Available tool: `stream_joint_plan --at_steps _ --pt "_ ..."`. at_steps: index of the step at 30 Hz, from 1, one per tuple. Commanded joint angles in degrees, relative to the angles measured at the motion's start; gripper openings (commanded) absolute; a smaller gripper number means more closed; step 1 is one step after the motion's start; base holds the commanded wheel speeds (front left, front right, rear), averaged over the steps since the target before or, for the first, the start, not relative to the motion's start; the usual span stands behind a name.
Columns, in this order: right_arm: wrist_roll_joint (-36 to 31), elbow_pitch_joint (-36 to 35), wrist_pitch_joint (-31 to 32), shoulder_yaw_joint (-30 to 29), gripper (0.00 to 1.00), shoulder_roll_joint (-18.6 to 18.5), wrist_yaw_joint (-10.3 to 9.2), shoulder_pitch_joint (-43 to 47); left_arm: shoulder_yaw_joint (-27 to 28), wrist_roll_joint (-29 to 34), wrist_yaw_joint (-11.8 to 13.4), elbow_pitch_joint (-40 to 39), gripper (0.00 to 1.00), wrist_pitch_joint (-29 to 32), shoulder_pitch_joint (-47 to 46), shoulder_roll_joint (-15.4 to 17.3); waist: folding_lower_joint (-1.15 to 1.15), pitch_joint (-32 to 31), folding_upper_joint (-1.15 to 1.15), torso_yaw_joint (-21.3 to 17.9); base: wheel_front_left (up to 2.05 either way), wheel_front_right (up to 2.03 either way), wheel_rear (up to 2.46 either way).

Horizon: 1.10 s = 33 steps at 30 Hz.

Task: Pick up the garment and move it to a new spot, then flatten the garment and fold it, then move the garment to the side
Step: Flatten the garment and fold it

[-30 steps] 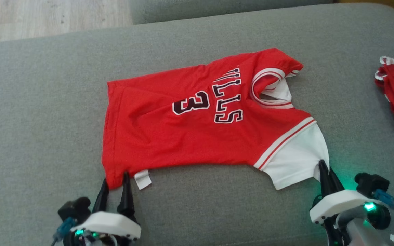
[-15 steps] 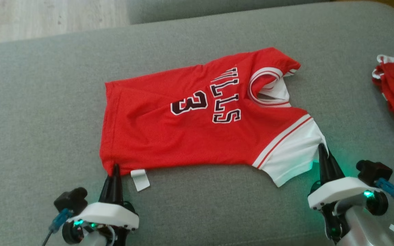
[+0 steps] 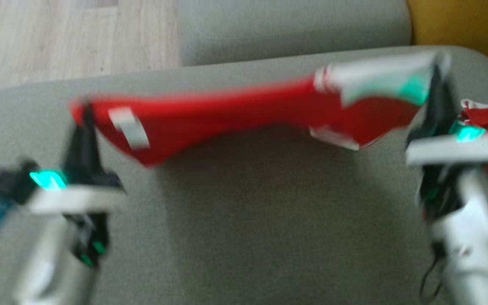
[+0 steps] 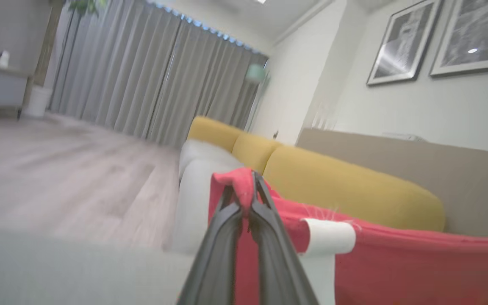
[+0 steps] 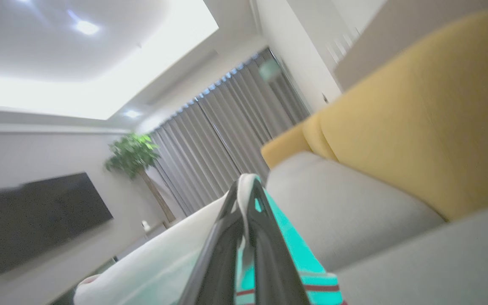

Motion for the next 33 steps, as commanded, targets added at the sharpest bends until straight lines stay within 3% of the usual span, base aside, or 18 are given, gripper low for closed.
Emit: stream_joint_plan --at_steps 1,6,11,15,20,23,29,33 --pt "0.9 -3.6 -0.2 1.4 0.00 -1.6 -0.04 -4.9 2.7 0.0 0.1 -3.1 0.00 -0.3 -5.7 2.9 0.00 -0.8 0.00 0.2 0.00 0.00 0.00" --pt "4.7 -8.0 0.0 3.5 0.00 -6.2 -0.04 -15.1 1.5 0.6 0.1 -5.4 0.00 -0.2 -15.9 10.2 0.00 -1.9 0.00 0.4 0.00 0.00 0.00" --pt "5.6 -7.1 3.1 4.1 0.00 -8.9 -0.04 -25.2 0.7 0.9 0.1 -3.6 0.00 3.7 -24.9 13.5 0.00 -1.2 0.00 1.0 0.00 0.00 0.00" --pt "4.5 -2.4 5.4 4.2 0.00 -9.1 -0.04 -32.0 0.1 0.8 1.1 -0.4 0.00 7.0 -29.3 13.3 0.00 1.8 0.00 1.4 0.00 0.00 0.00" --pt "0.9 6.8 5.6 5.1 0.00 -8.1 -0.04 -39.8 -0.2 1.8 3.2 5.2 0.00 6.8 -34.2 11.7 0.00 7.9 0.00 1.8 0.00 0.00 0.00" --pt "-1.4 12.2 4.2 5.9 0.00 -7.1 -0.04 -45.3 -0.5 2.1 3.1 10.1 0.00 5.1 -38.5 10.3 0.00 11.9 0.00 2.0 0.00 0.00 0.00" --pt "-3.3 20.7 0.6 1.7 0.00 -5.8 -0.04 -57.4 0.2 4.9 2.9 17.2 0.00 0.4 -49.3 8.2 0.00 18.0 0.00 1.8 0.00 0.00 0.00" --pt "-4.0 23.7 -0.1 -0.9 0.00 -5.2 -0.04 -60.5 1.9 6.2 2.6 19.8 0.00 -0.2 -52.3 6.4 0.00 19.4 0.00 1.4 0.00 0.00 0.00"
